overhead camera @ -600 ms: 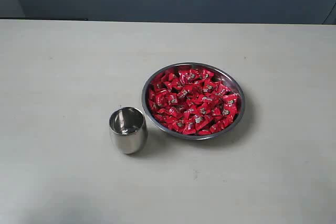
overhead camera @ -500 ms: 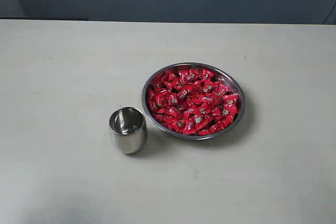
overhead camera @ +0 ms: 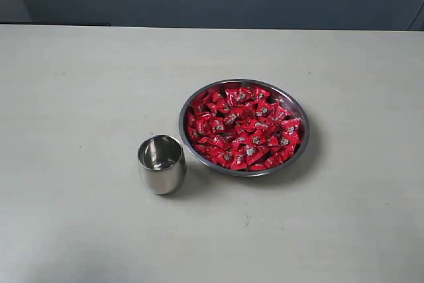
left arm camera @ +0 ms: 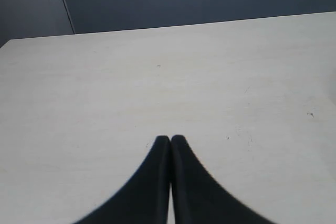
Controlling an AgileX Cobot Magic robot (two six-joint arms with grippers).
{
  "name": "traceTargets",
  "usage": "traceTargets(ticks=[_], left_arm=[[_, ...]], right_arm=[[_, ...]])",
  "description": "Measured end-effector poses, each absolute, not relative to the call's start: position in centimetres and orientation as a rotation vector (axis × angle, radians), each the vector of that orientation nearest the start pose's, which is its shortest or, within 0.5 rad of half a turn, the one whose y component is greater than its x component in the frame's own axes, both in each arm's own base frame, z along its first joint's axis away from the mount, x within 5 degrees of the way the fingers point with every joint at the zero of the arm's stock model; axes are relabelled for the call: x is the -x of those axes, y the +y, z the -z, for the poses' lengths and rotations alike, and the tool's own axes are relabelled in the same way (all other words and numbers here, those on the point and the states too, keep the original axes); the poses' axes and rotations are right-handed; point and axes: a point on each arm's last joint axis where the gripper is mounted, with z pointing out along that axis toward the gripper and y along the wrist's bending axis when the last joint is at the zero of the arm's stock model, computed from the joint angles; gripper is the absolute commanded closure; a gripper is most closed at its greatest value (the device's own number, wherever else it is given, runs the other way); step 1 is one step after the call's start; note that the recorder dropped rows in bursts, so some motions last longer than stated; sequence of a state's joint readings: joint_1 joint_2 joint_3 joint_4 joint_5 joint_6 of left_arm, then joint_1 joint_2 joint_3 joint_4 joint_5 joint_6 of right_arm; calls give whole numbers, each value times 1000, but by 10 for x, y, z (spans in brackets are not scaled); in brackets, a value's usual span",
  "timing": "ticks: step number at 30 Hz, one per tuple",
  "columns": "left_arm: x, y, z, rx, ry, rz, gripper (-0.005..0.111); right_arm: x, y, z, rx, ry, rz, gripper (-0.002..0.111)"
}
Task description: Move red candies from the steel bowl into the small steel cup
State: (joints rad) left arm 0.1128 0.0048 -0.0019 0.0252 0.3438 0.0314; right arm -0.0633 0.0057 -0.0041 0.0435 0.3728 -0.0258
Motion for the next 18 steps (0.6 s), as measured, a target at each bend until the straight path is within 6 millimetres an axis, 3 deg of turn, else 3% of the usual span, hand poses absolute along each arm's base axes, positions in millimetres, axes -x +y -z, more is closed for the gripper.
traceTargets(ticks=[18], left_arm=[[-53,7,-183,59,1831,-126,106]], right_arm=[[-54,-2,-183,-65,1830,15,108]])
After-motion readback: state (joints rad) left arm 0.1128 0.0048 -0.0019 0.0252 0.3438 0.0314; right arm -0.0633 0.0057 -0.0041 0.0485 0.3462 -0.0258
